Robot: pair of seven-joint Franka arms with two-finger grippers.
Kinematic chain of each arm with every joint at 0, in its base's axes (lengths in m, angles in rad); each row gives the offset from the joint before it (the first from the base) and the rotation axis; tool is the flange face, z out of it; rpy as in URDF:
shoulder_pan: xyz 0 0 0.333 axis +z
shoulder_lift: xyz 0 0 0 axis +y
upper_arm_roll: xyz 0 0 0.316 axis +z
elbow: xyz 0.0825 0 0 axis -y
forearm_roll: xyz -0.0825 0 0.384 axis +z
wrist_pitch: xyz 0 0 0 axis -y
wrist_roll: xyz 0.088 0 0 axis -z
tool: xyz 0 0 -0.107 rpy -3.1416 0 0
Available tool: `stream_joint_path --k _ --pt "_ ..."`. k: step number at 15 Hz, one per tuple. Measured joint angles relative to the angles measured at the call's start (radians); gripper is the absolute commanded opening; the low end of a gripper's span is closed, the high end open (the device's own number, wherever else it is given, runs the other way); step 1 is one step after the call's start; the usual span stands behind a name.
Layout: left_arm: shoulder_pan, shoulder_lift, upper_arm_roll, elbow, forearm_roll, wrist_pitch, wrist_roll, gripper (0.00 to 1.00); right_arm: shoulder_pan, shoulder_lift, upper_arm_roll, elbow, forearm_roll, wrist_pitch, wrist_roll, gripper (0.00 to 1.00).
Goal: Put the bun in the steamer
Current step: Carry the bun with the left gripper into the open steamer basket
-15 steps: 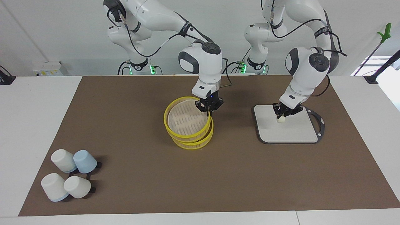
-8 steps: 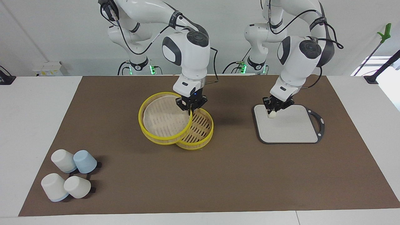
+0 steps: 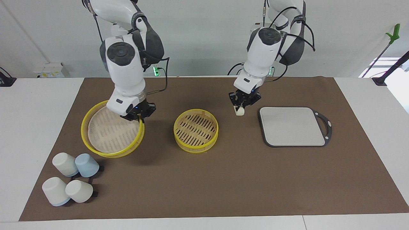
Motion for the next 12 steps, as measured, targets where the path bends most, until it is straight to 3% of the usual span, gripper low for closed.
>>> stream_joint_path --k 4,9,12 --pt "-0.102 0.135 0.001 0.105 0.0 0.058 -0.11 0.22 -0.043 -0.003 0.002 -0.02 0.004 -0.001 -0.048 0.0" --pt "-0.171 0.29 0.002 0.182 0.076 0.126 -0.207 0.22 -0.04 -0.021 0.009 -0.046 0.004 -0.001 -0.048 0.0" --pt "-0.178 0.345 0.004 0.194 0.09 0.177 -0.222 0.22 -0.04 -0.023 0.009 -0.048 0.004 -0.001 -0.048 0.0"
